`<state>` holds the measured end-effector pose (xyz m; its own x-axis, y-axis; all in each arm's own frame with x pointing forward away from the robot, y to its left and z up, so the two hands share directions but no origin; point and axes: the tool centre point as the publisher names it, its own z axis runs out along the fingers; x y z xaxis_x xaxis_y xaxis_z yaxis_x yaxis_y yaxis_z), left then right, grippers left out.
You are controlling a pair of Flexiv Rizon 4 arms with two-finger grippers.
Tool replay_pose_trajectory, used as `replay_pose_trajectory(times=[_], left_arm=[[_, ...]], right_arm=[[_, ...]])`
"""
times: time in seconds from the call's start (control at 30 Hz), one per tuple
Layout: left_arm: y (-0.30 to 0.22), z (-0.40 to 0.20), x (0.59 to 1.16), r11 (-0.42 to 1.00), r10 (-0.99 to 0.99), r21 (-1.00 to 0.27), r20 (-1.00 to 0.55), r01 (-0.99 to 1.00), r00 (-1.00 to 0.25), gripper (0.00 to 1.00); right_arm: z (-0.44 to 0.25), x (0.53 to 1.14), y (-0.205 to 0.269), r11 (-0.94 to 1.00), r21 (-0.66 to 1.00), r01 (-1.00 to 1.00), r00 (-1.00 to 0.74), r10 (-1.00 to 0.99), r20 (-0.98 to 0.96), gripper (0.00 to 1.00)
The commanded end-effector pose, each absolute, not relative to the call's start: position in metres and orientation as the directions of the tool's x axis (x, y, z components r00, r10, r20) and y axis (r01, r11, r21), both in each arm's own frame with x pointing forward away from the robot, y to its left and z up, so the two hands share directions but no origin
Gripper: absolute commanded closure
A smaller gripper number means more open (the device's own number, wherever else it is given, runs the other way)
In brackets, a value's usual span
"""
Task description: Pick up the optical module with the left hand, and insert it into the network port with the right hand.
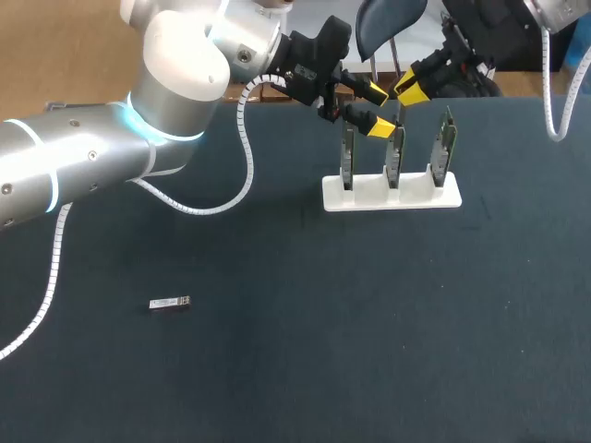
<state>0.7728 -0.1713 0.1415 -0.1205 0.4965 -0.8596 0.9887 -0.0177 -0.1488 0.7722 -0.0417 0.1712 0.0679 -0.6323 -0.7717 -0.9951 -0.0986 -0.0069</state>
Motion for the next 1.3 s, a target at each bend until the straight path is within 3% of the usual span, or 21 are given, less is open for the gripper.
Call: replay_pose_trajectory(times=[0.03, 1.3], left_arm=[[-0.172, 0.142, 0.774, -0.021, 0.499, -0.150, -0.858, 0.988, -0.120, 0.00], [-0.172, 0.142, 0.774, -0.021, 0.499, -0.150, -0.858, 0.988, -0.120, 0.00]], right_arm=[[0.171, 0.772, -0.041, -0.101, -0.011, -0.995, 0.073, -0.633, -0.771, 1.00], [0.176, 0.770, -0.041, -0.096, -0.049, -0.994, 0.100, -0.654, -0.750, 1.00]])
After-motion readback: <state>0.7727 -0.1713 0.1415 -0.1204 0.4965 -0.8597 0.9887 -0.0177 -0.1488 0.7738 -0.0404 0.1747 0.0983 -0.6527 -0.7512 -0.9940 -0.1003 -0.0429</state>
